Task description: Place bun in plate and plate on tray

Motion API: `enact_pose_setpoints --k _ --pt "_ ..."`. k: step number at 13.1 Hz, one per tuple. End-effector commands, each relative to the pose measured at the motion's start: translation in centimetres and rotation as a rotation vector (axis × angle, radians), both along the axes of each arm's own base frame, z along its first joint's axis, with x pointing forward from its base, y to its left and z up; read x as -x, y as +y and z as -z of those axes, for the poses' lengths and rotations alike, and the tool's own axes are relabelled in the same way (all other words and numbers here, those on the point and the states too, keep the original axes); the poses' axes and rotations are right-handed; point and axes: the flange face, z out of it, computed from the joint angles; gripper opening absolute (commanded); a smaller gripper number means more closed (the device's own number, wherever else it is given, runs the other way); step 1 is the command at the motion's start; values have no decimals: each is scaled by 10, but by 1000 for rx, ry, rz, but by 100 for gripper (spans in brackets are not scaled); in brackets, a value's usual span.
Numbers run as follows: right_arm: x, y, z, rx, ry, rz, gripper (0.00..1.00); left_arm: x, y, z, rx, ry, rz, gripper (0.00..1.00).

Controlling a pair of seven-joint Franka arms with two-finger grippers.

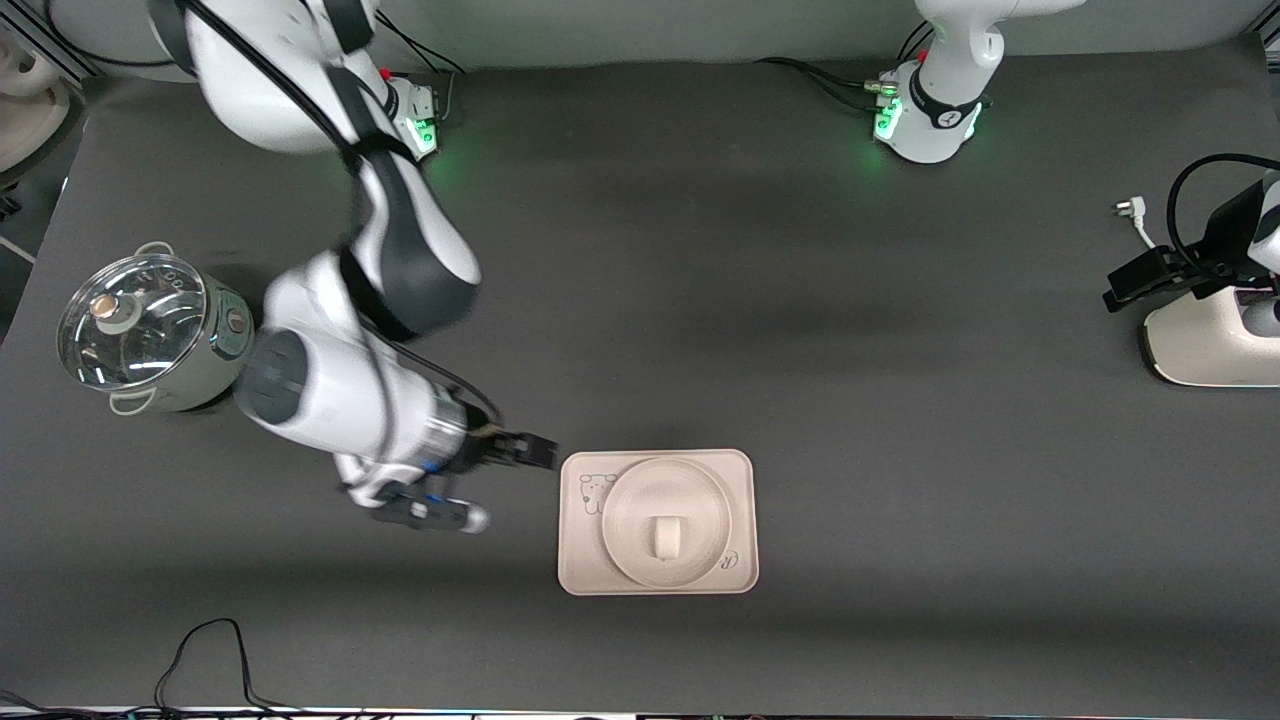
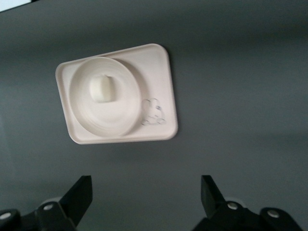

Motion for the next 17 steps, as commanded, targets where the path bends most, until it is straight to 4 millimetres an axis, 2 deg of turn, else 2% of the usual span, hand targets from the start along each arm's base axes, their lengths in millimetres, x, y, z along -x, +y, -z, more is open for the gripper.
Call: enact_pose_setpoints --k 1,3,5,8,10,12,17 --pt "52 -64 -68 55 78 -55 100 -1 -2 -3 6 5 12 100" --pt "80 -128 -107 94 69 -110 100 -1 -6 -3 0 6 22 100" --pt "107 -184 -132 170 58 -157 100 -1 -9 -4 -5 3 28 100" --pt "117 -238 -150 200 46 -169 100 -1 -8 -8 -7 -6 27 100" --pt "116 -279 -152 204 39 -173 100 -2 -8 -7 -11 -4 29 100" --pt "115 -296 -150 205 41 -160 100 -3 -6 -7 -26 -6 30 100" --pt "111 -292 -144 213 36 -149 100 -4 -15 -14 -40 -26 49 100"
